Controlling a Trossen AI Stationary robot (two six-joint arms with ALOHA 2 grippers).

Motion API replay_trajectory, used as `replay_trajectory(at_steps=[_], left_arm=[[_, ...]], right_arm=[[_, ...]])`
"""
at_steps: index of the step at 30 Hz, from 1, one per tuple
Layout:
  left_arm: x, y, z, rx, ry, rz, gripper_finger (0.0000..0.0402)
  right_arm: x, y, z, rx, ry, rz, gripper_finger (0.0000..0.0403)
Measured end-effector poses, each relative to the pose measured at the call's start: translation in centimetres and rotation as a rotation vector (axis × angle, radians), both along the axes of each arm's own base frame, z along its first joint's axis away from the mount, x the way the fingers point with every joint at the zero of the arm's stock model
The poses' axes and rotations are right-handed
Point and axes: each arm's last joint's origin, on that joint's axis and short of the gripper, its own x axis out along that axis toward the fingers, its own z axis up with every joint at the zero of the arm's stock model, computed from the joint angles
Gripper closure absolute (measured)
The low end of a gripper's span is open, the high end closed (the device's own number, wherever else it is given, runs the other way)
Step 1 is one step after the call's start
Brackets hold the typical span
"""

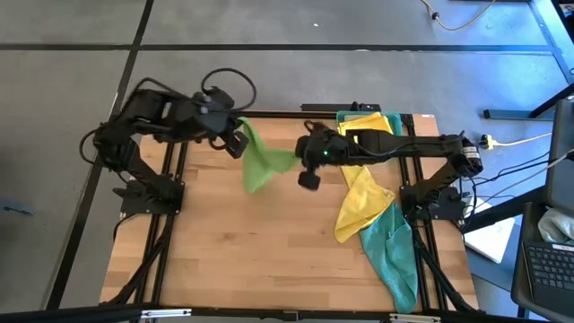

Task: Fold microfiber towels
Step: Fold the green microfiber cloth

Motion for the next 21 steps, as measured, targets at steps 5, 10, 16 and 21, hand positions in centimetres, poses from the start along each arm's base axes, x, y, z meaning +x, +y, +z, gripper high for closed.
replay_trajectory(at_steps=[5, 10, 16, 21], left_arm=[[1.6, 1.9, -3.2, 0.008, 0.177, 0.036, 0.0401], [2.2, 3.9, -5.5, 0.033, 0.313, 0.079, 0.0401], [1.7, 6.5, -5.5, 0.091, 0.375, 0.115, 0.0402], [1.2, 9.0, -5.3, 0.128, 0.406, 0.135, 0.0402]], right_arm=[[-0.4, -2.7, 0.4, -0.176, 0.008, -0.189, 0.0397], [-1.2, -5.1, 1.1, -0.224, -0.005, -0.31, 0.0396], [-2.5, -6.8, 3.2, -0.332, -0.067, -0.376, 0.0396], [-3.6, -7.3, 4.3, -0.35, -0.086, -0.367, 0.0395]])
